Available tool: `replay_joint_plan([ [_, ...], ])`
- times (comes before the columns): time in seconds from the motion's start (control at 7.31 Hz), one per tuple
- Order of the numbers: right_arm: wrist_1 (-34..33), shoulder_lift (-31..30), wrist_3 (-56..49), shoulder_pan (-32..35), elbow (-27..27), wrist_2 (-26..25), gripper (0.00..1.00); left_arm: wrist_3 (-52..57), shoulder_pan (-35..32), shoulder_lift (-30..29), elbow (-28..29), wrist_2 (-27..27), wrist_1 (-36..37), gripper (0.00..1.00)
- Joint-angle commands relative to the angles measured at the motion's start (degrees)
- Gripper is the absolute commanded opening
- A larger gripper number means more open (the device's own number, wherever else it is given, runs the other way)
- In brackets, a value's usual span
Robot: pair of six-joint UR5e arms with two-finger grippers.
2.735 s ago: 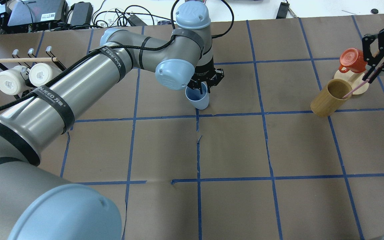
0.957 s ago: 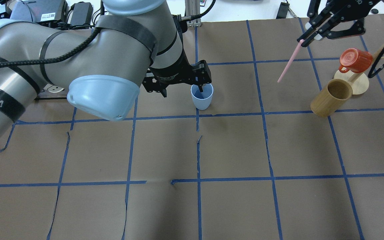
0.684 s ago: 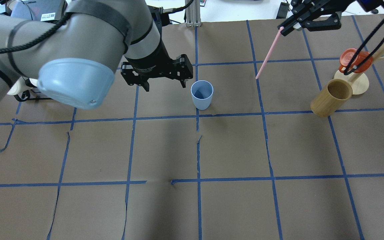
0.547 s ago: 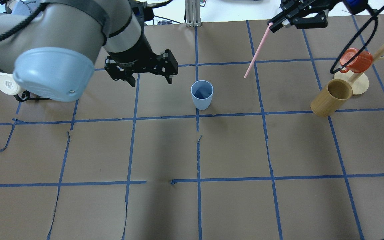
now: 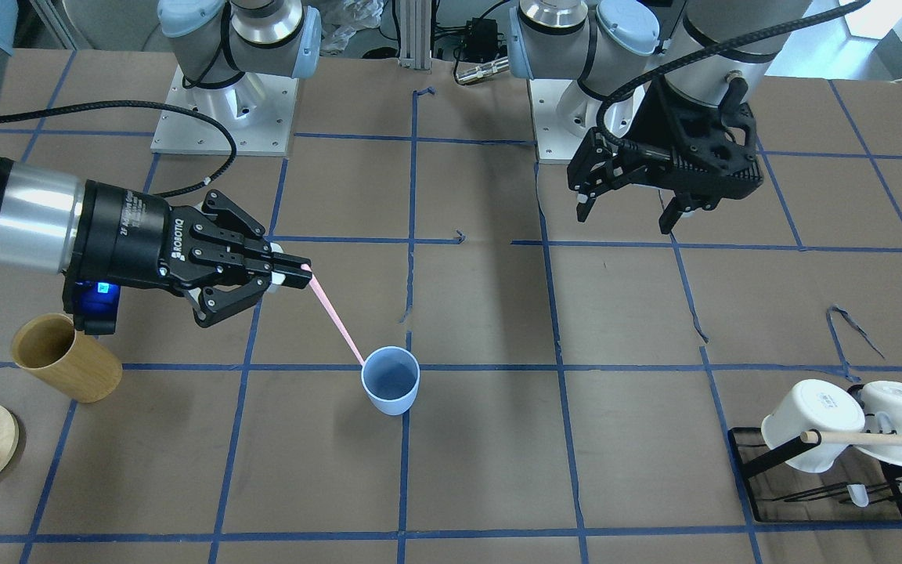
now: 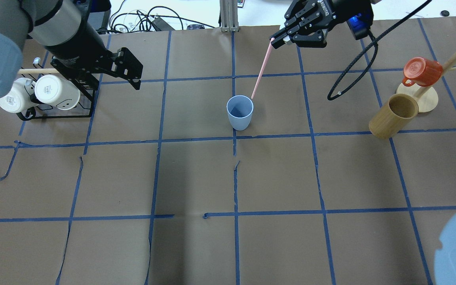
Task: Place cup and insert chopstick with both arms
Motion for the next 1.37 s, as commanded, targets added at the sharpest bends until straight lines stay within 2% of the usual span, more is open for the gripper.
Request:
replay_joint_plan([
  [0.0,-6.93,0.77,3.54,0.91,2.45,0.16,0.00,-1.44,0.41,-0.43,2.34,4.01,-4.89,1.00],
  [0.14,-7.03,0.95,3.63,1.26,2.72,0.24,0.00,-6.77,-1.42,-1.66,5.40,6.48,-7.61,1.00],
  [0.27,-7.12,1.12,4.85,2.57,2.90,0.24,0.00,-7.69,-3.87,-1.93,5.26,6.07,-7.46,1.00],
  [0.55,-7.12,1.30,5.39,3.38,3.25,0.16,0.00,-7.53,-4.78,-1.85,4.82,1.43,-7.37,1.00],
  [0.68,-7.21,1.30,5.31,3.38,4.03,-0.37,0.00,-7.35,-4.78,-0.98,3.69,1.41,-7.29,1.00],
  [0.82,-7.64,1.30,5.31,3.38,4.22,-0.37,0.30,-6.57,-4.78,-0.71,2.46,1.41,-3.72,1.00],
  [0.96,-8.08,1.13,5.31,3.38,4.13,-0.46,0.95,-6.65,-4.69,-0.62,1.66,1.32,-1.42,1.00],
  [1.09,-8.00,0.95,6.09,3.38,4.13,-0.63,1.00,-6.65,-4.43,-0.44,1.48,1.32,-1.31,1.00],
  [1.23,-7.83,0.60,7.49,3.38,3.69,-0.72,1.00,-6.47,-3.99,-0.44,1.48,1.32,-1.31,1.00],
])
